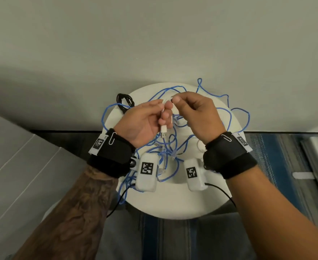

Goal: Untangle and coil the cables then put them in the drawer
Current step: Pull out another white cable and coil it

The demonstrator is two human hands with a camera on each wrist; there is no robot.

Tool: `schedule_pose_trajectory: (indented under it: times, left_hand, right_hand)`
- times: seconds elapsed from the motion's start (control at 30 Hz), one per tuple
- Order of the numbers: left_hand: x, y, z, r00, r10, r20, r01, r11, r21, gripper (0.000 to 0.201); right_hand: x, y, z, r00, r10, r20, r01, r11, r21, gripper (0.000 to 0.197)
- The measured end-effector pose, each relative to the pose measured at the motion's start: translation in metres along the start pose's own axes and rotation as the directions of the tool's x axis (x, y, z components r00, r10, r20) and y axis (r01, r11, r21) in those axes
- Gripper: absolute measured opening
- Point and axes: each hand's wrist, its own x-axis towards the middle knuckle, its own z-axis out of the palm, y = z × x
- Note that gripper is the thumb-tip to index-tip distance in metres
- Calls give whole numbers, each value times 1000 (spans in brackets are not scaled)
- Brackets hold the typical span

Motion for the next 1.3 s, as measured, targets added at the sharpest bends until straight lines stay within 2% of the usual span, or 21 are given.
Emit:
schedule_pose_trajectory:
  times: [0.1, 0.17, 0.3, 0.4, 0.47, 0.57, 0.67, 0.73, 0.83, 0.93, 1.0, 1.07, 1.17, 1.3]
  left_hand:
    - [-1, 3, -1, 998, 61, -31, -67, 955, -290, 25]
    - [-1, 8, -6, 988, 106, -111, -142, 911, -388, 28]
    - [1, 12, -16, 941, 164, -296, -279, 871, -404, 26]
    - [3, 9, -22, 897, 181, -402, -344, 858, -381, 24]
    - [5, 9, -24, 857, 229, -462, -382, 883, -271, 21]
    - [5, 5, -19, 796, 361, -485, -388, 920, 48, 18]
    - [4, -1, -12, 767, 489, -417, -336, 858, 388, 18]
    - [3, -2, -10, 783, 518, -345, -291, 795, 533, 19]
    - [0, -2, -8, 830, 499, -249, -235, 718, 655, 21]
    - [-5, -2, -3, 909, 395, -137, -208, 713, 670, 24]
    - [-7, -4, 1, 951, 307, -43, -200, 713, 672, 28]
    - [-7, -5, 2, 975, 223, -14, -163, 750, 641, 29]
    - [-7, -5, 3, 990, 140, -24, -103, 819, 565, 29]
    - [-6, 2, 7, 991, 115, -73, -89, 951, 296, 29]
  right_hand:
    - [-5, 2, 11, 997, 50, 66, -46, 997, -59, 19]
    - [-11, 4, 17, 986, 73, 151, -54, 990, -131, 22]
    - [-22, 2, 27, 956, 100, 277, -47, 981, -191, 23]
    - [-25, -2, 27, 933, 78, 352, 14, 968, -252, 29]
    - [-27, -5, 26, 928, 45, 370, 59, 963, -264, 32]
    - [-28, -12, 24, 945, -3, 326, 85, 968, -237, 30]
    - [-24, -19, 17, 961, -25, 274, 72, 984, -163, 25]
    - [-21, -19, 13, 967, -13, 253, 37, 995, -92, 20]
    - [-18, -18, 9, 973, -26, 229, 29, 999, -13, 15]
    - [-14, -19, 1, 978, -118, 172, 126, 991, -33, 11]
    - [-12, -20, -4, 982, -138, 129, 134, 990, 41, 6]
    - [-10, -20, -8, 988, -132, 82, 125, 989, 79, 2]
    - [-7, -17, -12, 989, -145, 33, 144, 989, 32, 5]
    - [-4, -16, -13, 989, -148, -8, 148, 988, 40, 4]
